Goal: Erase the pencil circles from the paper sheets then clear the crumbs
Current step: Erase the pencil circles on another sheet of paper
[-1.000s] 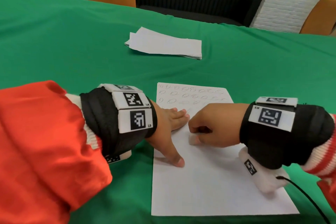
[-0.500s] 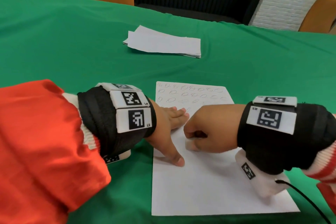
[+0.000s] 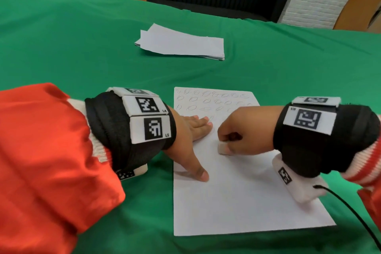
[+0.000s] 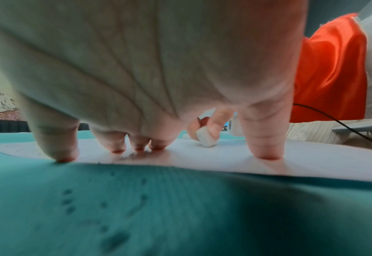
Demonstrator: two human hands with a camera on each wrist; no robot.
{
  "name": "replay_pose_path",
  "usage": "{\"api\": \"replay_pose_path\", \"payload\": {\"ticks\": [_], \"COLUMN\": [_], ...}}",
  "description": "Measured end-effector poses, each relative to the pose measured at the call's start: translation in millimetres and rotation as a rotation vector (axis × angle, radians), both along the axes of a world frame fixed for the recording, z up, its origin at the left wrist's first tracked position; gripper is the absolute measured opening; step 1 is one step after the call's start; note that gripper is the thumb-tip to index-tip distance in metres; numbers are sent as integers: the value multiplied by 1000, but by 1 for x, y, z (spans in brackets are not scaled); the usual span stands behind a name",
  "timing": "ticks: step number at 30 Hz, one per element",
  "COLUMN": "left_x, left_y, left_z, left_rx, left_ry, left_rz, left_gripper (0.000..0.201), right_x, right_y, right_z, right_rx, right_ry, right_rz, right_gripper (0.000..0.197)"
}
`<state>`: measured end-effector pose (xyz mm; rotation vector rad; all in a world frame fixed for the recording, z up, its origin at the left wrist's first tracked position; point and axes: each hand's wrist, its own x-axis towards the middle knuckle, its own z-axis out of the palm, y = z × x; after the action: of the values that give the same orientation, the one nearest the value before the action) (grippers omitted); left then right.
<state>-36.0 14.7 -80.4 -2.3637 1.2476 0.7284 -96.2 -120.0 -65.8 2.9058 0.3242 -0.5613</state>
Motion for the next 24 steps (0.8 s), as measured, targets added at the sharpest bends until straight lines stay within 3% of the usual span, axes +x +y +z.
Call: {"api": "replay_pose_path", "payload": {"ticks": [5,10,15,18,24], "left_x": [-1,-2,-2,-2,-2], "left_y": [1,0,0,0,1], "left_z": [0,1,1,1,3], "left_rx": [10,17,19,21,16], "left_ry": [-6,-10,-11,-13,-5], "left_rz": [3,10,10,8,17], "left_gripper": [109,108,108,107,108], "right_x": [-14,-8,-14,-7,-18], "right_y": [11,1,3,-6,7], "right_z": [-3,-1,-2,1,-2], "right_rx": [50,26,77,24,60], "right_ry": [124,46,132,54,117], "right_rz": [75,11,4,-58,40], "right_gripper": [34,35,31,29,33]}}
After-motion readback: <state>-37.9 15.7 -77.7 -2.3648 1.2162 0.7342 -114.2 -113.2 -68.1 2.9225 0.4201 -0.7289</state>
